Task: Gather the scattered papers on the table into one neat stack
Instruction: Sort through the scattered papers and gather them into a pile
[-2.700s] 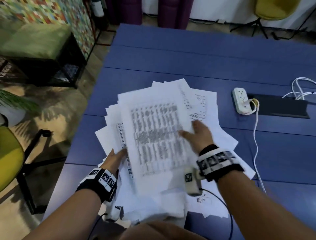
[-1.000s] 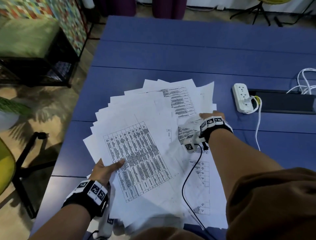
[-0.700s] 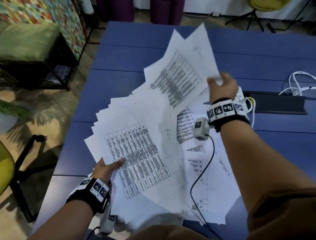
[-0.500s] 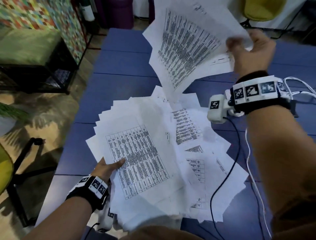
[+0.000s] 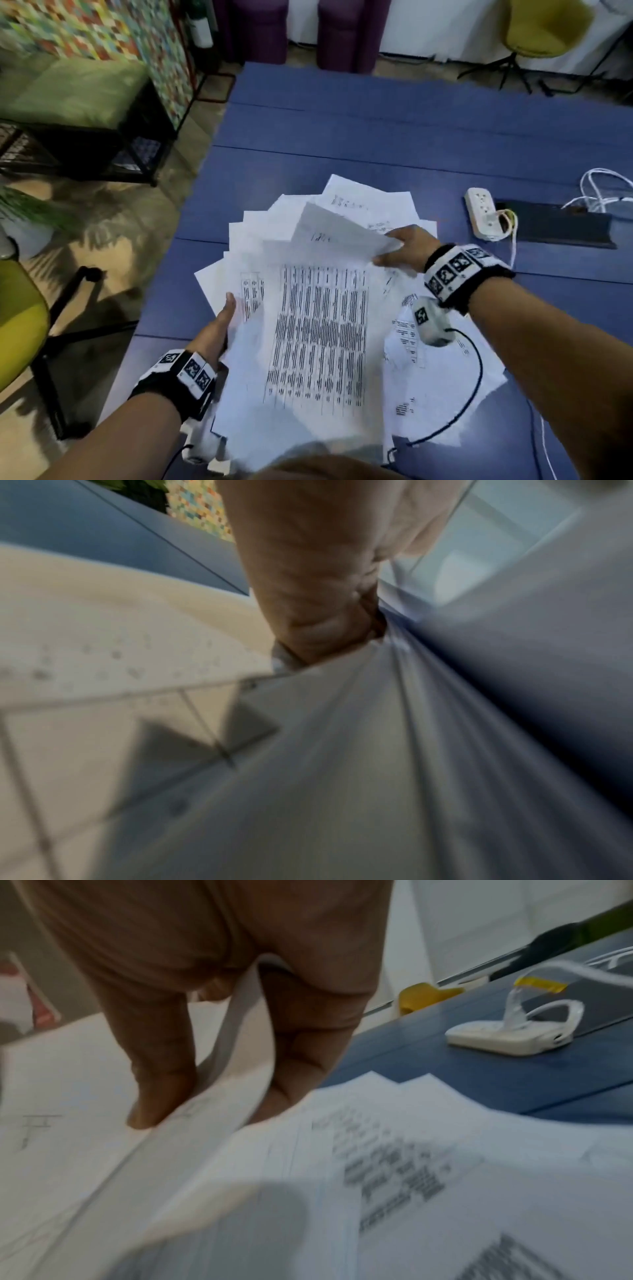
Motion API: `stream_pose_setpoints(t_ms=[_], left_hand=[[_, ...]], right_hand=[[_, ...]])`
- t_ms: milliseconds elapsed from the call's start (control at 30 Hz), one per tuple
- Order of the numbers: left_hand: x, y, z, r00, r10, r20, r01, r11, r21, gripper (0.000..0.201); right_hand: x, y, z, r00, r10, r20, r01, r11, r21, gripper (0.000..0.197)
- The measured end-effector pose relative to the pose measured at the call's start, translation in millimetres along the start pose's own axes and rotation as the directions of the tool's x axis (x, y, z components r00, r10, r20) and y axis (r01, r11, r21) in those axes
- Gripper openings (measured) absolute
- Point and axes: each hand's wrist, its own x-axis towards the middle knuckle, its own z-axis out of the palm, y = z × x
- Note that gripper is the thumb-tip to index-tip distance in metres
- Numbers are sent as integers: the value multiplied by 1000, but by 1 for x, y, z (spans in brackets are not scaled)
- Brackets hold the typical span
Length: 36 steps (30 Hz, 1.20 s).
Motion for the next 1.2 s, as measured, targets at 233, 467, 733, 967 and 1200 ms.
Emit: stream_pose_setpoints(t_ms=[233, 467, 733, 967, 1200], left_hand=[[6, -10, -7, 967, 245, 72, -255, 941, 221, 109], [9, -9, 7, 937, 340, -80, -335, 940, 70, 35], [21, -12, -2, 939, 318, -129, -311, 948, 73, 47], [18, -8, 4, 933, 333, -138, -325, 942, 80, 42], [16, -10, 6, 917, 371, -147, -354, 926, 130, 54]], right_hand=[[43, -6, 108, 996, 19, 91, -12, 997, -75, 30], [52, 73, 42, 725, 550, -414, -589, 807, 40, 77], [45, 128, 22, 715, 626, -310, -590, 779, 213, 100], [40, 109, 22, 796, 510, -325, -473, 860, 191, 57], [21, 88, 12, 802, 477, -360, -392, 875, 285, 44]])
